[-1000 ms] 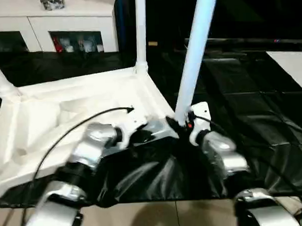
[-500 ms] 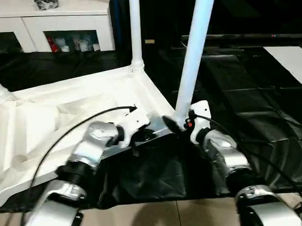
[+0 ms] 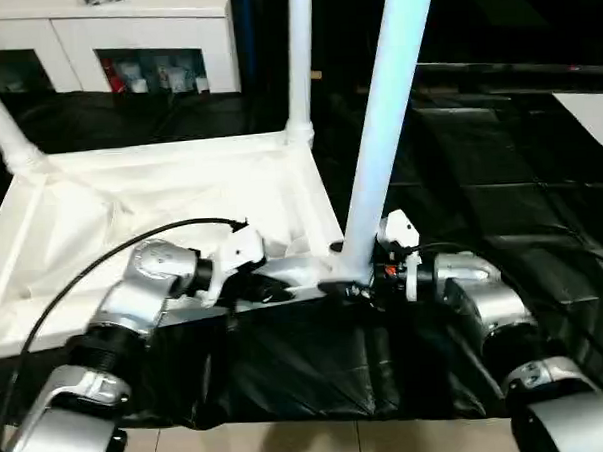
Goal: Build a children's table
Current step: Rotate leg to tighten
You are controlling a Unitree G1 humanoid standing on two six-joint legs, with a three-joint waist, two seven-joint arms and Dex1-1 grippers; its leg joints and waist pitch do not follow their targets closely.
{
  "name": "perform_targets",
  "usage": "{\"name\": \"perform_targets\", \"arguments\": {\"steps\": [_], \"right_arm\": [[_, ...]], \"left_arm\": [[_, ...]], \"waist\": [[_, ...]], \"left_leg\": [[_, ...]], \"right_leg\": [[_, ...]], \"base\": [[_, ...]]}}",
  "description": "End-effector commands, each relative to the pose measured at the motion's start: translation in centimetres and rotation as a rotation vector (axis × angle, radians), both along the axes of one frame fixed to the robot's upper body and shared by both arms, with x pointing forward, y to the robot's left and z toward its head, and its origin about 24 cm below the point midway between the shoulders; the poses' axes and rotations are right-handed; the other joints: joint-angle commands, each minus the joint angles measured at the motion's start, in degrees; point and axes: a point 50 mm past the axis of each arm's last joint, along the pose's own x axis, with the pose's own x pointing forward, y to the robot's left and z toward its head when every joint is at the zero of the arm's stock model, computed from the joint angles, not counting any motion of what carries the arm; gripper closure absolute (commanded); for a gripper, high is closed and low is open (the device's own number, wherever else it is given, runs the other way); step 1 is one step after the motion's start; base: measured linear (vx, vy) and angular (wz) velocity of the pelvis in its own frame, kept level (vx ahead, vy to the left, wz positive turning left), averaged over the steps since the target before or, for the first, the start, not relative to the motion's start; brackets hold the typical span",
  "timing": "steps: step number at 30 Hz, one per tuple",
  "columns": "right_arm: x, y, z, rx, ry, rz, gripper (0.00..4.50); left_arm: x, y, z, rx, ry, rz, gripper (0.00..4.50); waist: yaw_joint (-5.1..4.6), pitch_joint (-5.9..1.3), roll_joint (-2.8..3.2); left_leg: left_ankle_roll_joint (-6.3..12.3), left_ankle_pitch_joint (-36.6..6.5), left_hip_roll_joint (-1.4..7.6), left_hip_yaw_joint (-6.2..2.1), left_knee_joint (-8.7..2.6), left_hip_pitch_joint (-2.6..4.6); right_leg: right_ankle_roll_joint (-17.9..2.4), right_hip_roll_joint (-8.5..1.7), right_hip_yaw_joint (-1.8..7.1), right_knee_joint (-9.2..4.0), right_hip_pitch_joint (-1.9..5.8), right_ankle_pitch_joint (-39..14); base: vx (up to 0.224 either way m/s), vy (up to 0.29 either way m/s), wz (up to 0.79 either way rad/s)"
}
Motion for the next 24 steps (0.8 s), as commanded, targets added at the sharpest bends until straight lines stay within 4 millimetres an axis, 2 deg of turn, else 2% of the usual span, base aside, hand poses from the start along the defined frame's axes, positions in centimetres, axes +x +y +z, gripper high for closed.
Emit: {"name": "perform_targets", "arguments": {"steps": [1,4,6,7,11,12,14,15,17,18,20,21,22,23,24], "right_arm": [[-0.3,1.0,0.0,-0.039,0.018,0.103,0.91],[-0.2,1.0,0.0,-0.046,0.020,0.119,1.00],[-0.3,1.1,0.0,-0.051,0.024,0.132,1.08],[-0.4,1.1,-0.1,-0.049,0.027,0.133,1.41],[-0.8,1.3,-0.4,-0.027,0.048,0.127,1.56],[-1.0,1.5,-1.0,0.002,0.053,0.063,1.65],[-1.0,1.5,-1.0,0.002,0.053,0.063,1.65],[-1.0,1.5,-1.1,0.009,0.050,0.041,1.70],[-0.5,1.9,-1.7,0.019,0.033,-0.123,1.72],[-0.4,2.0,-1.8,0.020,0.033,-0.146,1.72],[0.6,2.8,-2.3,0.056,0.054,-0.405,1.72],[0.7,3.0,-2.4,0.063,0.062,-0.442,1.72],[0.8,3.5,-2.6,0.062,0.056,-0.497,1.73],[0.8,3.6,-2.6,0.062,0.055,-0.501,1.73],[0.9,4.5,-2.8,0.056,0.047,-0.556,1.74]], "left_arm": [[-0.6,-0.6,-0.5,0.001,0.039,-0.077,4.50],[-0.7,-0.3,-0.5,0.015,0.045,-0.088,4.50],[-0.7,-0.1,-0.5,0.024,0.049,-0.090,4.50],[-0.7,0.0,-0.6,0.026,0.050,-0.087,4.50],[-0.5,-0.1,-0.5,0.017,0.040,-0.061,4.50],[-0.3,-0.5,-0.7,0.010,0.022,-0.022,4.50],[-0.3,-0.5,-0.7,0.010,0.022,-0.022,4.50],[-0.2,-0.5,-0.8,0.012,0.016,-0.009,4.50],[0.6,-1.4,-0.9,0.016,-0.017,0.095,4.50],[0.7,-1.5,-0.9,0.014,-0.022,0.107,4.50],[1.5,-3.4,-0.7,-0.027,-0.057,0.214,4.50],[1.6,-3.7,-0.6,-0.033,-0.063,0.230,4.50],[1.9,-4.6,-0.6,-0.043,-0.077,0.264,4.50],[1.9,-4.6,-0.6,-0.043,-0.079,0.266,4.50],[2.1,-5.7,-0.6,-0.047,-0.097,0.292,4.50]], "waist": [[0.25,-3.61,-0.42],[0.23,-3.47,-0.48],[0.27,-3.45,-0.66],[0.23,-3.43,-0.61],[0.23,-3.60,-0.59],[0.29,-3.62,-0.45],[0.31,-3.50,-0.59],[0.39,-3.46,-0.45],[0.13,-3.12,-0.48],[-0.13,-2.86,-0.50],[-0.79,-2.70,-0.49],[-0.79,-2.70,-0.49],[-0.97,-2.86,-0.54],[-1.07,-2.77,-0.55],[-1.21,-2.76,-0.71]], "left_leg": [[3.97,-9.50,2.48,-0.58,-3.56,0.80],[1.95,-11.15,2.64,-0.67,-3.81,1.06],[1.77,-11.07,2.60,-0.61,-3.78,1.15],[1.71,-11.09,2.62,-0.62,-3.83,1.11],[1.74,-9.92,2.55,-0.63,-3.73,1.01],[1.87,-9.57,2.51,-0.60,-3.69,1.00],[1.83,-10.12,2.52,-0.63,-3.77,1.01],[1.62,-10.69,2.50,-0.66,-3.81,1.06],[0.09,-13.58,2.59,-0.73,-4.13,1.48],[-0.86,-16.63,2.37,-1.02,-4.28,1.75],[-2.67,-19.68,2.40,-1.60,-4.62,2.00],[-2.67,-19.68,2.40,-1.60,-4.62,2.00],[-2.77,-20.16,2.28,-1.81,-4.70,1.90],[-2.72,-20.35,2.31,-1.80,-4.77,1.84],[-2.49,-21.08,2.19,-1.80,-4.73,1.91]], "right_leg": [[-15.52,-3.94,2.23,-3.45,2.77,-8.24],[-14.50,-4.01,2.38,-3.72,2.63,-11.65],[-14.51,-3.92,2.37,-3.66,2.54,-11.36],[-14.51,-3.96,2.40,-3.67,2.57,-11.23],[-14.87,-3.94,2.36,-3.39,2.78,-8.93],[-15.02,-3.92,2.36,-3.35,2.83,-8.06],[-14.96,-3.95,2.36,-3.46,2.83,-8.59],[-14.74,-4.00,2.34,-3.60,2.80,-9.70],[-13.72,-4.09,2.51,-4.21,2.26,-14.56],[-12.69,-4.27,2.48,-4.87,2.13,-20.05],[-10.11,-4.49,2.47,-5.61,1.85,-27.40],[-10.11,-4.49,2.47,-5.61,1.85,-27.40],[-8.94,-4.50,2.28,-5.83,2.01,-28.69],[-8.76,-4.48,2.33,-5.92,1.92,-28.63],[-8.36,-4.34,2.32,-6.08,1.75,-29.02]], "base": [[0.000,0.000,0.00],[0.000,0.000,0.00],[0.000,0.000,0.00],[0.000,0.000,0.00],[0.000,0.000,0.00],[0.000,0.000,0.00],[0.000,0.000,0.00],[0.000,0.000,0.00],[0.000,0.000,0.00],[0.000,0.000,0.00],[0.000,0.000,0.00],[-0.051,0.014,-0.04],[0.000,0.000,0.00],[0.000,0.000,0.00],[0.000,0.000,0.00]]}}
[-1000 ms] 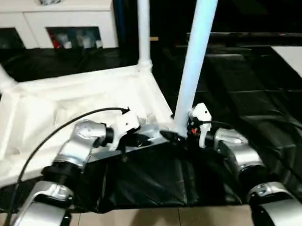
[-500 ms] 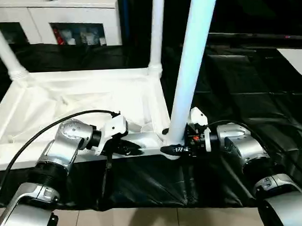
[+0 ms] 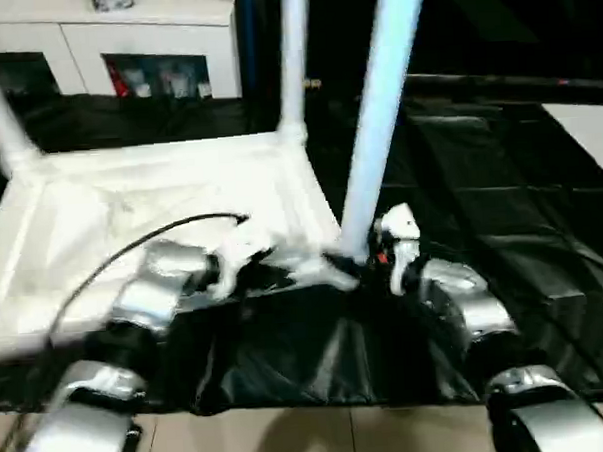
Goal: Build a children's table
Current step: Rotate leg to tighten
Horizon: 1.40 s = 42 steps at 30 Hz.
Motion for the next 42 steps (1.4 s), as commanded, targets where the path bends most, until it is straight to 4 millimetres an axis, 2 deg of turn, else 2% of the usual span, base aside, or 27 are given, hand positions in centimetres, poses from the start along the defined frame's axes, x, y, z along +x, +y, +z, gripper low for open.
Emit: {"name": "perform_targets", "arguments": {"steps": [1,4,6,7,8,10,12,13,14,16,17,18,21,24,26,27,28,30,31,32,33,36,38,40,41,42], "right_arm": [[-0.7,3.8,-1.0,-0.001,0.040,0.044,1.74],[-0.6,5.6,-0.8,-0.001,0.014,-0.028,1.74],[-0.7,6.3,-0.5,-0.002,-0.006,-0.030,1.74],[-0.7,6.4,-0.5,-0.002,-0.009,-0.030,1.39],[-0.7,6.5,-0.5,-0.004,-0.013,-0.028,1.39],[-0.3,5.6,0.0,0.025,-0.032,-0.036,1.02],[-0.2,5.2,0.1,0.031,-0.038,-0.033,0.95],[-0.2,4.3,0.1,0.009,-0.053,-0.012,0.68],[-0.2,3.8,0.1,0.000,-0.055,0.007,0.68],[-0.2,3.5,0.1,-0.006,-0.055,0.018,0.61],[-0.2,3.1,0.1,-0.013,-0.058,0.043,0.61],[-0.3,2.5,0.1,-0.021,-0.060,0.088,0.61],[-0.7,1.3,0.2,-0.058,-0.080,0.205,0.61],[-0.8,0.9,0.3,-0.069,-0.086,0.263,0.61],[-1.1,0.6,0.6,-0.052,-0.067,0.356,0.61],[-1.2,0.4,0.8,-0.068,-0.067,0.406,0.61],[-1.2,0.4,0.8,-0.068,-0.067,0.406,0.61],[-1.4,0.2,0.9,-0.085,-0.059,0.473,0.61],[-1.4,0.2,0.9,-0.086,-0.058,0.479,0.61],[-1.5,0.2,1.0,-0.090,-0.053,0.514,0.87],[-1.7,0.2,1.1,-0.085,-0.040,0.573,0.94],[-2.0,0.3,1.2,-0.081,-0.025,0.651,0.96],[-2.1,0.5,1.2,-0.083,-0.017,0.683,1.31],[-2.3,0.5,1.1,-0.091,-0.008,0.705,1.37],[-2.4,0.5,1.0,-0.096,0.001,0.724,1.56],[-2.5,0.5,1.0,-0.098,0.005,0.734,1.56]], "left_arm": [[0.4,-2.9,0.3,-0.044,-0.045,0.033,4.50],[0.4,-4.6,0.2,-0.055,-0.058,0.044,4.50],[0.3,-5.1,0.1,-0.056,-0.058,0.039,4.50],[0.3,-5.2,0.1,-0.055,-0.058,0.038,4.50],[0.3,-5.2,0.1,-0.054,-0.058,0.037,4.50],[0.3,-4.5,0.1,-0.038,-0.072,0.017,4.50],[0.3,-4.3,0.2,-0.034,-0.075,0.007,4.50],[0.2,-3.6,0.2,-0.030,-0.082,-0.011,4.50],[0.1,-3.2,0.1,-0.028,-0.085,-0.026,4.50],[0.0,-3.0,0.1,-0.026,-0.086,-0.036,4.50],[-0.1,-2.6,0.1,-0.030,-0.075,-0.050,4.50],[-0.3,-2.1,0.1,-0.032,-0.066,-0.078,4.50],[-0.7,-1.1,0.4,-0.057,-0.040,-0.127,4.50],[-0.8,-0.6,0.5,-0.068,-0.025,-0.135,4.50],[-1.0,0.0,0.6,-0.060,-0.004,-0.165,4.50],[-1.2,0.3,0.5,-0.059,0.011,-0.191,4.50],[-1.2,0.3,0.5,-0.059,0.011,-0.191,4.50],[-1.4,0.6,0.7,-0.082,0.043,-0.224,4.50],[-1.5,0.7,0.7,-0.083,0.046,-0.228,4.50],[-1.6,0.8,0.9,-0.091,0.066,-0.251,4.50],[-1.8,1.1,1.1,-0.088,0.086,-0.286,4.50],[-1.9,1.8,1.1,-0.044,0.110,-0.329,4.50],[-2.0,2.2,1.0,-0.024,0.122,-0.342,4.50],[-2.0,2.4,1.0,-0.014,0.127,-0.349,4.50],[-2.1,2.6,1.0,-0.007,0.134,-0.353,4.50],[-2.1,2.7,0.9,-0.002,0.135,-0.354,4.50]], "waist": [[-0.35,-2.80,0.01],[-0.43,-2.86,0.11],[-0.54,-2.87,0.20],[-0.58,-2.86,0.16],[-0.57,-2.88,0.15],[-0.59,-2.87,0.23],[-0.62,-2.93,0.18],[-0.60,-2.93,0.19],[-0.60,-3.06,0.16],[-0.54,-3.22,0.11],[-0.51,-3.23,0.10],[-0.41,-3.24,-0.27],[-0.36,-3.35,-0.17],[-0.18,-3.63,-0.14],[-0.09,-3.78,-0.17],[0.16,-3.85,0.11],[0.34,-3.89,0.14],[0.68,-3.93,0.03],[0.78,-3.89,0.09],[0.83,-3.86,0.04],[0.92,-3.80,-0.02],[0.97,-3.59,0.19],[1.04,-3.56,0.26],[1.15,-3.57,0.33],[1.22,-3.57,0.54],[1.18,-3.55,0.38]], "left_leg": [[-1.65,-21.59,2.30,-1.84,-4.81,1.29],[-1.22,-21.78,2.27,-2.04,-4.88,1.12],[-1.22,-22.31,2.23,-2.01,-4.89,1.13],[-1.13,-22.42,2.24,-2.02,-4.92,1.06],[-0.88,-22.54,2.20,-2.00,-4.90,1.04],[-0.54,-22.64,2.24,-1.98,-4.93,1.02],[-0.36,-22.11,2.27,-1.95,-4.98,0.82],[-0.29,-21.93,2.28,-1.93,-4.98,0.77],[-0.11,-21.55,2.31,-1.93,-4.97,0.70],[0.51,-19.18,2.36,-1.68,-4.87,0.40],[0.67,-18.66,2.33,-1.64,-4.86,0.34],[1.16,-17.84,2.34,-1.58,-4.75,0.28],[2.00,-15.91,2.43,-1.44,-4.54,0.04],[3.12,-12.09,2.45,-1.14,-4.18,0.11],[4.25,-9.80,2.37,-1.06,-4.01,-0.15],[4.82,-8.16,2.51,-1.01,-3.90,-0.17],[5.18,-7.16,2.61,-0.84,-3.77,-0.10],[5.21,-7.25,2.67,-0.67,-3.69,0.04],[5.14,-7.55,2.71,-0.67,-3.74,0.04],[5.05,-8.02,2.71,-0.63,-3.74,0.10],[4.93,-8.71,2.72,-0.64,-3.75,0.10],[3.76,-11.03,2.86,-0.72,-3.98,0.21],[2.96,-11.58,2.96,-0.80,-4.11,0.31],[2.28,-11.91,2.98,-0.79,-4.15,0.46],[2.11,-11.97,2.98,-0.79,-4.15,0.50],[1.93,-12.00,2.92,-0.82,-4.20,0.35]], "right_leg": [[-8.32,-4.05,2.28,-6.09,0.75,-29.65],[-7.56,-4.15,2.22,-6.34,0.76,-30.52],[-7.71,-4.06,2.20,-6.34,0.61,-29.84],[-7.76,-4.05,2.23,-6.32,0.64,-29.58],[-7.82,-4.03,2.25,-6.29,0.67,-29.21],[-7.89,-4.04,2.30,-6.29,0.63,-28.80],[-8.14,-4.01,2.35,-6.14,0.79,-27.58],[-8.28,-4.04,2.37,-6.14,0.81,-27.25],[-8.48,-3.99,2.35,-6.00,0.95,-26.24],[-9.85,-3.92,2.48,-5.52,1.20,-21.54],[-10.15,-3.91,2.47,-5.42,1.28,-20.83],[-10.61,-3.98,2.42,-5.30,1.41,-20.39],[-11.61,-4.06,2.43,-4.98,1.65,-18.20],[-13.63,-3.91,2.45,-4.24,1.85,-11.86],[-14.81,-3.72,2.33,-3.69,2.32,-7.95],[-15.48,-3.64,2.20,-3.35,2.38,-5.40],[-16.15,-3.47,2.08,-3.03,2.37,-3.32],[-16.92,-3.43,2.01,-2.82,2.38,-2.12],[-17.16,-3.47,1.98,-2.77,2.38,-2.22],[-17.22,-3.48,1.99,-2.83,2.35,-2.76],[-17.18,-3.53,1.98,-2.92,2.37,-3.99],[-16.44,-3.65,2.06,-3.33,2.16,-7.99],[-16.05,-3.75,2.10,-3.41,2.10,-9.31],[-15.92,-3.75,2.15,-3.43,2.02,-9.72],[-15.99,-3.75,2.17,-3.42,1.98,-9.52],[-15.92,-3.71,2.14,-3.40,2.11,-9.42]], "base": [[0.000,0.000,0.00],[0.000,0.000,0.00],[0.000,0.000,0.00],[0.000,0.000,0.00],[0.000,0.000,0.00],[0.000,0.000,0.00],[0.000,0.000,0.00],[0.000,0.000,0.00],[0.000,0.000,0.00],[0.000,0.000,0.00],[0.000,0.000,0.00],[0.000,0.000,0.00],[0.000,0.000,0.00],[0.000,0.000,0.00],[0.000,0.000,0.00],[0.000,0.000,0.00],[0.000,0.000,0.00],[0.000,0.000,0.00],[0.000,0.000,0.00],[0.000,0.000,0.00],[0.000,0.000,0.00],[0.000,0.000,0.00],[0.000,0.000,0.00],[0.000,0.000,0.00],[0.000,0.000,0.00],[0.000,0.000,0.00]]}}
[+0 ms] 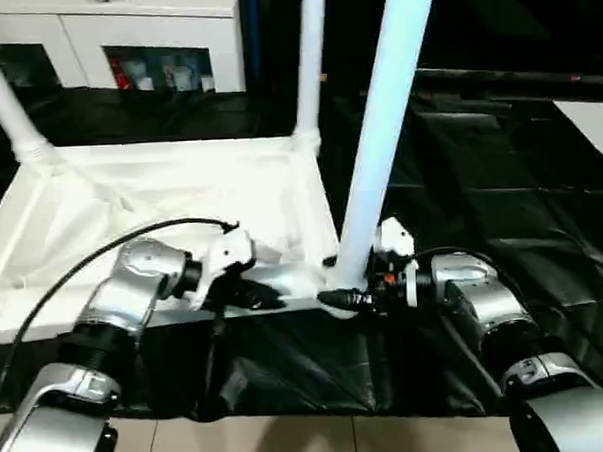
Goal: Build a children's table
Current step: Rotate leg to tighten
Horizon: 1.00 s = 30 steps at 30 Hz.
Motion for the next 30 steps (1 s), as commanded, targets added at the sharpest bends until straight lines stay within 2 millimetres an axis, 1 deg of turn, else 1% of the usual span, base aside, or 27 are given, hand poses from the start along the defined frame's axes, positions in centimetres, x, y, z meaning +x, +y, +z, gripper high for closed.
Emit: {"name": "perform_targets", "arguments": {"steps": [1,2,3,5,6,8,9,10,11,12,13,14,15,16,17,18,19,20,21,22,24,25,26,27,28,29,30], "right_arm": [[-0.6,0.9,-0.4,-0.035,0.025,0.090,1.65],[-0.6,0.9,-0.4,-0.035,0.025,0.090,1.65],[-0.7,0.9,-0.5,-0.037,0.026,0.094,1.74],[-0.8,0.9,-0.5,-0.036,0.029,0.102,1.74],[-0.9,1.0,-0.6,-0.029,0.033,0.094,1.75],[-0.9,1.2,-0.9,-0.008,0.039,0.052,1.76],[-0.9,1.4,-1.1,-0.002,0.038,-0.003,1.76],[-0.8,1.5,-1.3,0.001,0.038,-0.039,1.76],[-0.6,1.6,-1.6,-0.006,0.023,-0.105,1.76],[-0.3,1.8,-1.9,-0.014,0.005,-0.195,1.76],[0.3,2.1,-2.3,-0.019,-0.007,-0.356,1.76],[0.4,2.1,-2.4,-0.019,-0.008,-0.386,1.76],[0.8,2.4,-2.7,0.001,0.016,-0.499,1.76],[1.0,2.6,-2.9,0.014,0.035,-0.579,1.77],[1.2,2.8,-3.0,0.018,0.048,-0.636,1.77],[1.3,3.2,-3.1,0.012,0.047,-0.671,1.77],[1.3,3.6,-3.1,0.010,0.044,-0.697,1.77],[1.4,4.3,-3.1,0.007,0.038,-0.718,1.77],[1.4,4.7,-3.0,0.006,0.033,-0.723,1.77],[1.5,5.6,-2.8,0.017,0.026,-0.720,1.77],[1.6,6.2,-2.3,0.038,0.011,-0.732,1.77],[1.6,6.3,-2.2,0.040,0.001,-0.738,1.77],[1.7,6.3,-2.1,0.046,-0.007,-0.735,1.22],[1.8,6.1,-1.8,0.068,-0.011,-0.726,1.08],[1.9,6.0,-1.7,0.073,-0.014,-0.721,1.08],[1.9,5.6,-1.7,0.074,-0.019,-0.707,1.05],[1.9,5.1,-1.6,0.071,-0.022,-0.688,0.98]], "left_arm": [[-0.3,-0.8,-0.1,0.004,0.021,-0.077,4.50],[-0.3,-0.8,-0.1,0.004,0.021,-0.077,4.50],[-0.2,-0.8,-0.1,0.008,0.018,-0.075,4.50],[-0.2,-0.7,-0.1,0.007,0.017,-0.071,4.50],[-0.1,-0.8,-0.2,0.007,0.009,-0.058,4.50],[0.2,-1.0,-0.4,0.005,-0.016,-0.019,4.50],[0.5,-1.3,-0.5,0.007,-0.032,0.025,4.50],[0.7,-1.5,-0.6,0.009,-0.042,0.054,4.50],[0.9,-1.9,-0.8,0.007,-0.059,0.093,4.50],[1.2,-2.4,-0.9,0.001,-0.073,0.134,4.50],[1.6,-3.4,-1.1,-0.007,-0.102,0.202,4.50],[1.7,-3.6,-1.1,-0.009,-0.107,0.213,4.50],[1.8,-4.5,-1.2,-0.015,-0.121,0.241,4.50],[1.9,-5.1,-1.3,-0.020,-0.131,0.260,4.50],[1.9,-5.6,-1.3,-0.026,-0.137,0.275,4.50],[1.9,-6.2,-1.4,-0.031,-0.137,0.280,4.50],[1.9,-6.7,-1.5,-0.034,-0.138,0.284,4.50],[1.9,-7.3,-1.6,-0.029,-0.146,0.284,4.50],[1.9,-7.5,-1.7,-0.023,-0.153,0.283,4.50],[1.9,-7.8,-1.8,-0.007,-0.167,0.276,4.50],[1.9,-8.0,-1.8,-0.007,-0.174,0.281,4.50],[1.9,-8.1,-1.8,-0.008,-0.176,0.283,4.50],[1.9,-8.1,-1.9,-0.008,-0.174,0.278,4.50],[1.8,-8.0,-1.8,-0.003,-0.184,0.265,4.50],[1.8,-7.8,-1.7,-0.001,-0.192,0.255,4.50],[1.8,-7.5,-1.7,0.000,-0.202,0.245,4.50],[1.7,-7.1,-1.6,-0.004,-0.204,0.237,4.50]], "waist": [[0.25,-3.65,0.47],[0.27,-3.70,0.57],[0.22,-3.73,0.51],[0.24,-3.81,0.49],[0.32,-3.84,0.84],[0.25,-3.81,0.79],[0.38,-3.76,0.83],[0.48,-3.47,0.90],[0.47,-3.34,0.85],[0.23,-3.10,0.96],[-0.03,-2.77,0.66],[-0.04,-2.73,0.68],[-0.20,-2.89,0.48],[-0.51,-2.81,0.53],[-0.67,-2.74,0.48],[-0.95,-2.75,0.30],[-1.16,-2.66,0.38],[-1.32,-2.63,0.28],[-1.33,-2.64,0.36],[-1.56,-2.62,0.64],[-1.61,-2.69,0.70],[-1.69,-2.90,0.78],[-1.69,-2.90,0.78],[-1.73,-2.93,0.74],[-1.70,-3.03,0.82],[-1.76,-3.08,0.43],[-1.65,-3.12,0.57]], "left_leg": [[1.87,-11.75,2.65,-0.80,-4.16,0.99],[1.83,-11.46,2.63,-0.81,-4.12,0.98],[1.88,-11.10,2.58,-0.78,-4.09,0.93],[2.13,-10.29,2.57,-0.76,-4.01,0.92],[2.22,-10.00,2.55,-0.77,-3.96,0.94],[2.30,-10.10,2.52,-0.69,-3.94,0.93],[2.12,-10.92,2.51,-0.69,-3.96,1.02],[1.46,-12.70,2.59,-0.67,-4.19,1.26],[0.96,-14.13,2.57,-0.78,-4.35,1.33],[-0.57,-16.67,2.51,-0.93,-4.61,1.61],[-2.03,-19.98,2.37,-1.21,-4.70,2.13],[-2.56,-21.13,2.32,-1.46,-4.70,2.30],[-2.74,-21.79,2.26,-1.81,-4.76,2.24],[-2.89,-22.25,2.29,-2.01,-4.96,2.14],[-2.88,-22.75,2.30,-2.09,-5.00,2.17],[-2.63,-23.98,2.15,-2.12,-4.91,2.27],[-2.42,-24.68,2.08,-2.23,-4.96,2.23],[-2.02,-25.56,1.93,-2.28,-4.87,2.23],[-1.95,-25.71,1.92,-2.40,-4.89,2.16],[-1.97,-26.13,1.86,-2.51,-5.02,2.02],[-1.99,-26.78,1.89,-2.63,-5.08,2.10],[-1.96,-26.42,2.00,-2.60,-5.34,2.03],[-1.96,-26.42,2.00,-2.60,-5.34,2.03],[-1.82,-26.16,2.13,-2.42,-5.51,1.99],[-1.67,-25.84,2.15,-2.36,-5.54,1.87],[-1.50,-25.25,2.19,-2.26,-5.57,1.77],[-1.28,-24.75,2.18,-2.27,-5.56,1.72]], "right_leg": [[-15.70,-3.87,2.31,-3.56,2.50,-9.18],[-15.79,-3.88,2.31,-3.49,2.52,-8.66],[-15.97,-3.81,2.30,-3.43,2.58,-7.69],[-16.33,-3.79,2.26,-3.25,2.63,-6.20],[-16.57,-3.81,2.25,-3.17,2.64,-5.54],[-16.78,-3.72,2.25,-3.24,2.65,-4.88],[-16.65,-3.75,2.27,-3.36,2.62,-5.80],[-16.12,-3.75,2.33,-3.78,2.35,-8.37],[-15.70,-3.81,2.32,-3.99,2.33,-10.82],[-14.35,-3.95,2.46,-4.54,2.01,-15.91],[-12.74,-4.16,2.50,-5.31,1.60,-22.44],[-11.58,-4.35,2.45,-5.56,1.54,-25.85],[-9.58,-4.55,2.40,-5.98,1.61,-29.89],[-8.63,-4.47,2.33,-6.19,1.46,-31.09],[-8.26,-4.43,2.28,-6.34,1.32,-31.67],[-7.74,-4.27,2.17,-6.57,1.14,-32.42],[-7.35,-4.30,2.19,-6.68,0.94,-33.14],[-6.67,-4.35,2.10,-7.04,0.78,-34.75],[-6.36,-4.45,2.07,-7.07,0.78,-35.44],[-5.73,-4.39,1.94,-7.28,0.84,-36.12],[-5.44,-4.43,1.84,-7.42,0.83,-36.20],[-5.92,-4.28,1.77,-7.31,1.00,-33.26],[-5.92,-4.28,1.77,-7.31,1.00,-33.26],[-7.13,-4.11,1.91,-7.11,0.93,-29.56],[-7.86,-4.17,1.99,-6.89,1.09,-27.72],[-8.21,-4.16,2.01,-6.82,1.16,-26.71],[-8.55,-4.21,2.05,-6.67,1.24,-25.78]], "base": [[0.000,0.000,0.00],[0.000,0.000,0.00],[0.000,0.000,0.00],[0.000,0.000,0.00],[0.000,0.000,0.00],[0.000,0.000,0.00],[0.000,0.000,0.00],[0.000,0.000,0.00],[0.000,0.000,0.00],[0.000,0.000,0.00],[-0.053,-0.003,0.00],[-0.053,-0.003,0.00],[-0.061,0.005,-0.03],[-0.055,0.016,-0.05],[-0.055,0.016,-0.05],[0.000,0.000,0.00],[0.000,0.000,0.00],[0.000,0.000,0.00],[0.000,0.000,0.00],[0.000,0.000,0.00],[0.000,0.000,0.00],[0.000,0.000,0.00],[0.000,0.000,0.00],[0.000,0.000,0.00],[0.000,0.000,0.00],[0.000,0.000,0.00],[0.000,0.000,0.00]]}}
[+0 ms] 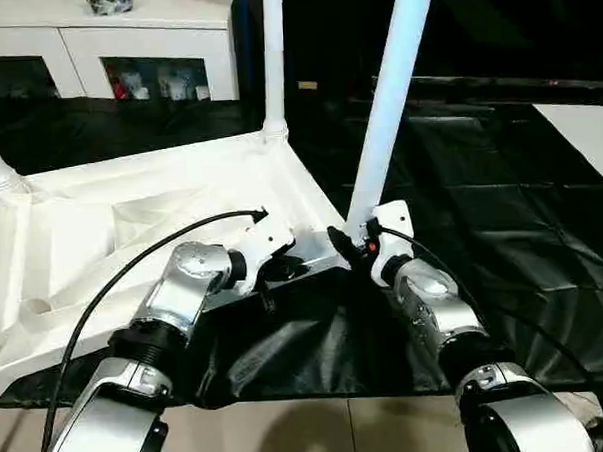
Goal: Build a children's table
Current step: Rotate leg to tighten
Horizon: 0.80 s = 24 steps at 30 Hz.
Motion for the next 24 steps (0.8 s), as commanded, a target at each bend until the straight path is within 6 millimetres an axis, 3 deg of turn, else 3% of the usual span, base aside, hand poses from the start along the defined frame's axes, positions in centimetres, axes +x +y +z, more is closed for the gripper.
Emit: {"name": "perform_targets", "arguments": {"steps": [1,3,4,6,7,12,13,16,19,24], "right_arm": [[-0.7,2.8,0.1,0.005,-0.003,0.199,0.72],[-0.8,2.3,0.2,0.000,-0.012,0.238,0.63],[-0.8,1.7,0.3,-0.009,-0.019,0.279,0.57],[-0.9,0.8,0.4,-0.041,-0.022,0.348,0.50],[-1.1,-0.2,0.4,-0.073,-0.018,0.424,0.21],[-1.6,-1.3,0.8,-0.082,-0.010,0.560,0.21],[-1.8,-1.7,1.0,-0.085,-0.004,0.630,0.21],[-2.1,-2.0,1.1,-0.100,0.006,0.700,0.21],[-2.3,-2.5,1.3,-0.106,0.032,0.786,0.35],[-2.3,-2.7,1.7,-0.112,0.054,0.860,0.79]], "left_arm": [[-0.5,-2.0,-0.2,-0.017,-0.012,-0.079,4.50],[-0.8,-1.6,-0.1,-0.019,-0.011,-0.109,4.50],[-0.9,-1.1,-0.1,-0.028,0.005,-0.117,4.50],[-1.3,-0.3,-0.1,-0.027,0.019,-0.159,4.50],[-1.5,0.6,0.0,-0.025,0.032,-0.196,4.50],[-1.9,1.8,0.1,-0.022,0.074,-0.267,4.50],[-2.1,2.3,0.3,-0.025,0.102,-0.298,4.50],[-2.2,2.7,0.6,-0.028,0.123,-0.331,4.50],[-2.1,3.1,0.9,-0.017,0.133,-0.346,4.50],[-2.1,4.0,1.1,0.014,0.154,-0.377,4.50]], "waist": [[-0.33,-3.06,0.46],[-0.27,-3.12,0.45],[-0.35,-3.27,0.40],[-0.35,-3.33,0.38],[-0.39,-3.44,0.29],[0.23,-3.64,0.25],[0.65,-3.95,0.60],[1.08,-4.07,0.69],[1.39,-3.99,0.65],[1.54,-3.72,0.43]], "left_leg": [[-0.92,-23.56,2.78,-1.85,-5.12,1.23],[-0.31,-22.55,2.70,-1.61,-4.95,1.21],[0.21,-20.98,2.75,-1.62,-4.87,0.80],[0.74,-19.40,2.76,-1.53,-4.82,0.60],[1.40,-18.16,2.72,-1.35,-4.62,0.67],[2.89,-13.57,2.87,-0.74,-3.92,0.60],[3.46,-9.95,3.06,-0.53,-3.70,0.44],[4.11,-7.18,3.10,-0.31,-3.41,0.41],[3.75,-8.59,3.18,-0.22,-3.34,0.61],[2.84,-11.03,3.25,-0.29,-3.54,0.73]], "right_leg": [[-9.66,-3.90,2.17,-4.72,0.80,-23.25],[-10.31,-3.97,2.25,-4.73,0.89,-21.91],[-10.71,-4.10,2.29,-4.45,1.38,-20.52],[-11.04,-4.07,2.25,-4.28,1.51,-19.35],[-11.52,-3.91,2.20,-4.24,1.48,-18.71],[-13.87,-3.65,2.30,-3.20,1.62,-12.65],[-15.43,-3.48,2.16,-2.29,1.94,-7.15],[-16.93,-3.29,1.98,-1.57,2.06,-1.34],[-17.63,-3.26,1.91,-1.42,2.17,-1.36],[-16.72,-3.39,1.94,-1.90,2.03,-6.32]], "base": [[0.000,0.000,0.00],[0.000,0.000,0.00],[0.000,0.000,0.00],[0.000,0.000,0.00],[0.000,0.000,0.00],[0.035,-0.020,0.03],[0.060,-0.031,0.00],[0.020,-0.010,0.00],[0.000,0.000,0.00],[0.000,0.000,0.00]]}}
